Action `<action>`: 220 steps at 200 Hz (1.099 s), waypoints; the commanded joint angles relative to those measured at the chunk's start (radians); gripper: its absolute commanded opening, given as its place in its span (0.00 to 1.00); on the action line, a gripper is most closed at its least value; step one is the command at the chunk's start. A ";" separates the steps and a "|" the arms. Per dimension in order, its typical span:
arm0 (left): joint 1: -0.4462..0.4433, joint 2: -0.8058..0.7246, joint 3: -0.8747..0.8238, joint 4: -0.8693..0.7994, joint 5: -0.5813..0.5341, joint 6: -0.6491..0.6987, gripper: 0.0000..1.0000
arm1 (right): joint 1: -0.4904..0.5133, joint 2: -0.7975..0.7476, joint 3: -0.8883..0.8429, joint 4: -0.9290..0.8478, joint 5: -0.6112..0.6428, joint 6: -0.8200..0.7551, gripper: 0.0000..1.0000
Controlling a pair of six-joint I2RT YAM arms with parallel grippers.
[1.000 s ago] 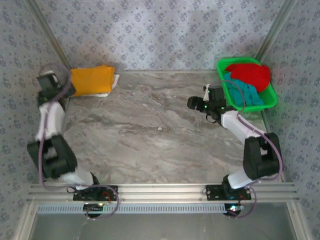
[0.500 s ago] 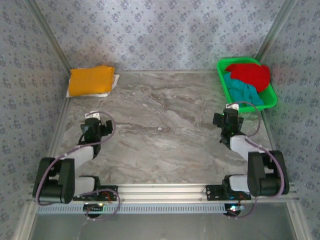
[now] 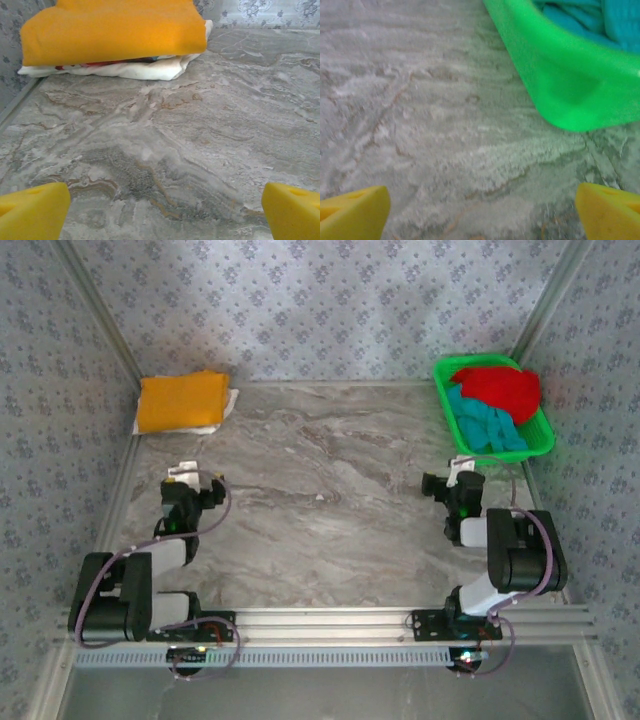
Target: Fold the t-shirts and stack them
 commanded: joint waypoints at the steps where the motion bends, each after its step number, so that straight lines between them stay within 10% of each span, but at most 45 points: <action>1: -0.027 -0.029 0.009 0.025 0.065 -0.016 0.98 | 0.002 0.001 0.019 0.040 -0.025 0.004 1.00; 87: -0.044 0.001 0.084 -0.099 -0.028 0.079 0.98 | 0.037 0.003 0.031 0.023 0.038 -0.019 1.00; 160: 0.058 0.261 0.048 0.269 0.126 0.038 0.98 | 0.037 0.003 0.030 0.024 0.038 -0.019 1.00; 220: 0.068 0.273 0.164 0.061 0.077 0.007 0.98 | 0.030 0.004 0.037 0.013 0.025 -0.015 1.00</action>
